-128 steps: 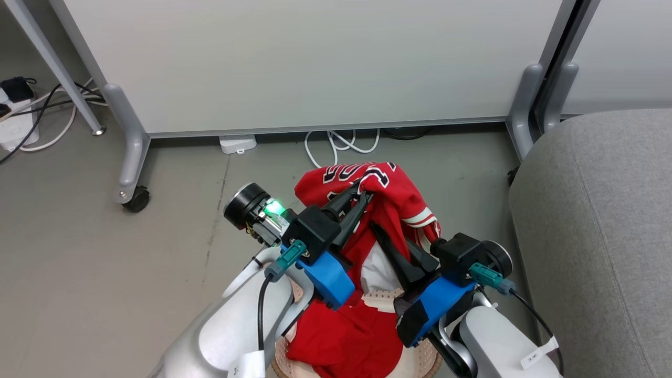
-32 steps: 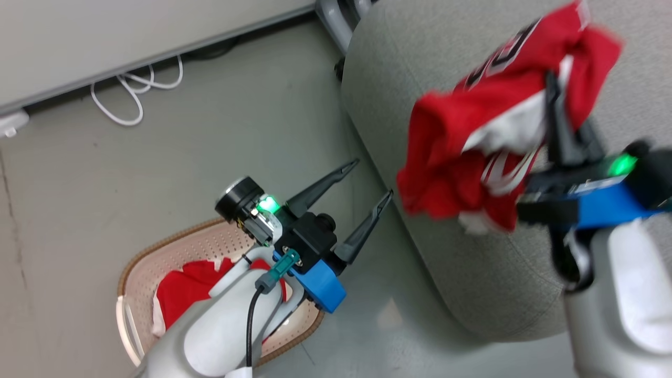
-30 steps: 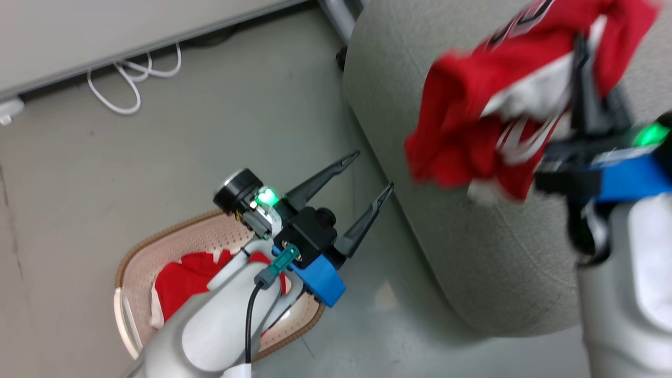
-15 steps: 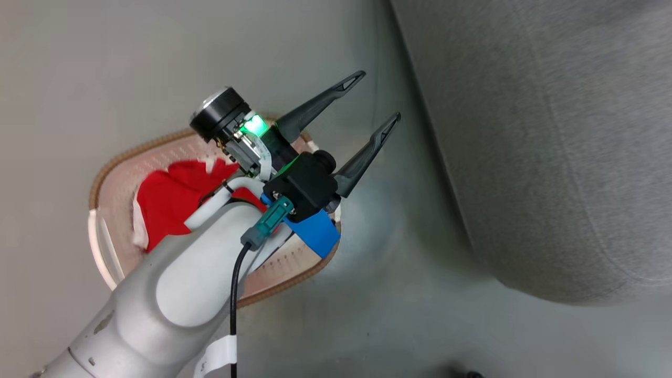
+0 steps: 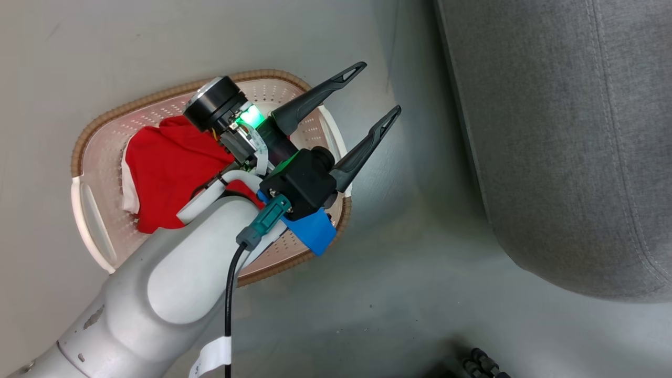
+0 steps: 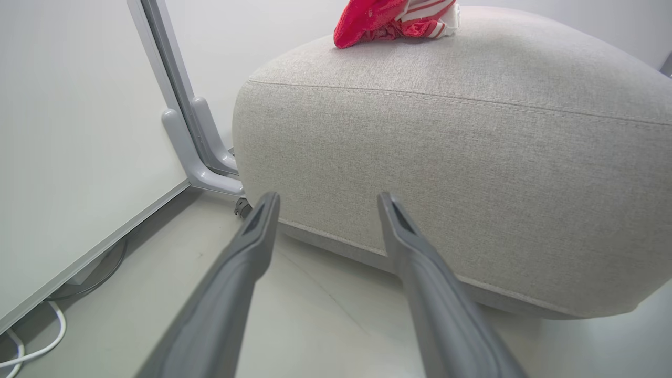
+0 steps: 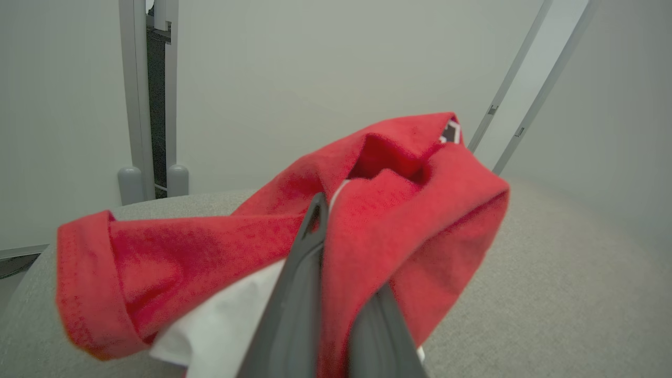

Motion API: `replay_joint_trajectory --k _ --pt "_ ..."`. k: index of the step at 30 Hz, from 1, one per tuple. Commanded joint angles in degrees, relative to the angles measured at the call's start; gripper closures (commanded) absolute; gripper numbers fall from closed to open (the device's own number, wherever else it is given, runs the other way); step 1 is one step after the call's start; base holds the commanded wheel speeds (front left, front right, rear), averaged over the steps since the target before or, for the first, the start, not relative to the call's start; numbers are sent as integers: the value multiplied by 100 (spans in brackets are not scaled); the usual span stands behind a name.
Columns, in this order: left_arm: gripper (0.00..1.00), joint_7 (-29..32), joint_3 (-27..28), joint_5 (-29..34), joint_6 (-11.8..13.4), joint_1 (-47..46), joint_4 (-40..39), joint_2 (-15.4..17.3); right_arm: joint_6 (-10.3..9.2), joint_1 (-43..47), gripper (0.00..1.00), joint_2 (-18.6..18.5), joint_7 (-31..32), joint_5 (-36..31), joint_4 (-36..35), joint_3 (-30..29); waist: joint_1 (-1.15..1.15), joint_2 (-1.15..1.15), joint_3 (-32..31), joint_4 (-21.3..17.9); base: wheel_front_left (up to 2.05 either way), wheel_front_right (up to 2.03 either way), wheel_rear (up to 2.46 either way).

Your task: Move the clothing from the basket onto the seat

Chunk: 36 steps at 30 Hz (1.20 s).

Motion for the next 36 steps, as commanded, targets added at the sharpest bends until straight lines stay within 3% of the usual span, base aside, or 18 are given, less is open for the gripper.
replay_joint_trajectory --k 1,7,8,9,17,23,27,36 --pt "0 -14 8 -25 27 -108 -8 24 1 125 100 56 -2 -43 227 -19 -1 0 5 29 0 0 0" --pt "0 -41 -13 -54 48 -101 31 23 1 373 100 224 -3 -61 728 -186 -1 0 -23 95 0 0 0" --pt "0 -49 -12 -62 60 -93 46 26 1 404 61 242 -3 -61 713 -222 -1 0 -46 96 0 0 0" --pt "0 -54 -11 -75 78 -76 64 24 1 450 0 270 -3 -56 688 -258 -1 0 -83 95 0 0 0" --pt "0 -133 38 -236 194 194 244 -174 1 1510 0 514 -3 -75 2 -465 -1 0 -735 128 0 0 0" --pt "0 -146 313 -441 337 595 211 -267 1 2625 0 832 -3 -124 -1065 -387 -1 0 -1452 102 0 0 0" --pt "0 -148 683 -569 460 966 135 -255 0 3163 0 1016 -2 -166 -1691 75 -1 0 -1916 112 0 0 0" --pt "0 -149 1652 -705 694 1792 -20 -314 1 3937 0 1320 -2 -82 -2329 1215 -1 0 -2737 363 0 0 0"
